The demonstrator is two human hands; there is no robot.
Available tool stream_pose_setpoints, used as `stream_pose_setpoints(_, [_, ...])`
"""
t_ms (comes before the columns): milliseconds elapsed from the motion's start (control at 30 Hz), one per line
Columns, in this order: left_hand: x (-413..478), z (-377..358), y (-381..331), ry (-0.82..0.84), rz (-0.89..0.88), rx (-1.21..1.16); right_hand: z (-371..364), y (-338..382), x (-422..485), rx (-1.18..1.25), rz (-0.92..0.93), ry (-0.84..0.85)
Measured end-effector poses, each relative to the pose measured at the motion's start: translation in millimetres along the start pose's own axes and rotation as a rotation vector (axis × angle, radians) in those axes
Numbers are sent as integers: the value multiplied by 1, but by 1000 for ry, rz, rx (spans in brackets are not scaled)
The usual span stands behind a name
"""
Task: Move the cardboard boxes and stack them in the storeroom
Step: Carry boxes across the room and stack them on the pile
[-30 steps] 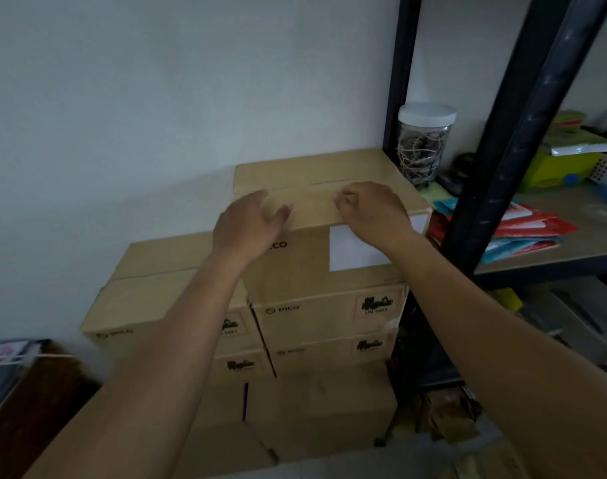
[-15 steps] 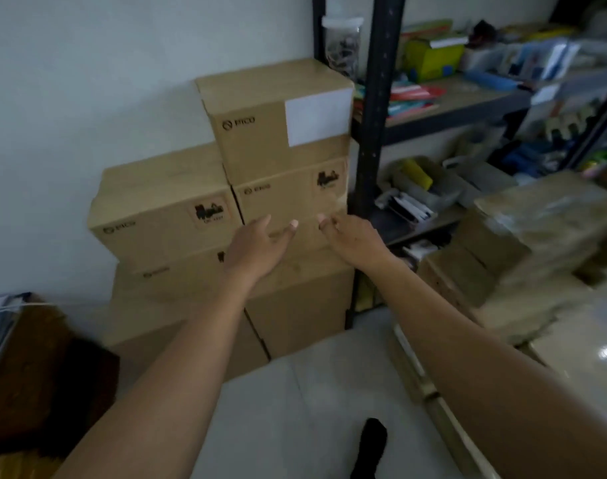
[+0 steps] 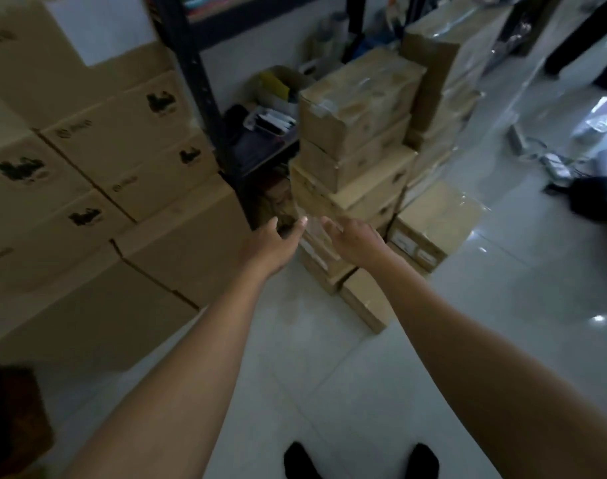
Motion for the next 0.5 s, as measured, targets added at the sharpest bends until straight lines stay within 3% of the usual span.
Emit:
stream_pose_setpoints(300, [-8, -154, -128, 58, -42, 81, 86, -179, -11, 96, -115, -20])
stream_pose_setpoints(500, [7, -253, -189, 122, -26, 16, 136, -279, 4, 124, -166, -2])
Point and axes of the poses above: each hand's wrist, its own x-axis towards the middle knuckle, its own z-axis out of the back of the hand, y = z × x, the point moved 10 cm from there along x, towards the middle knuckle
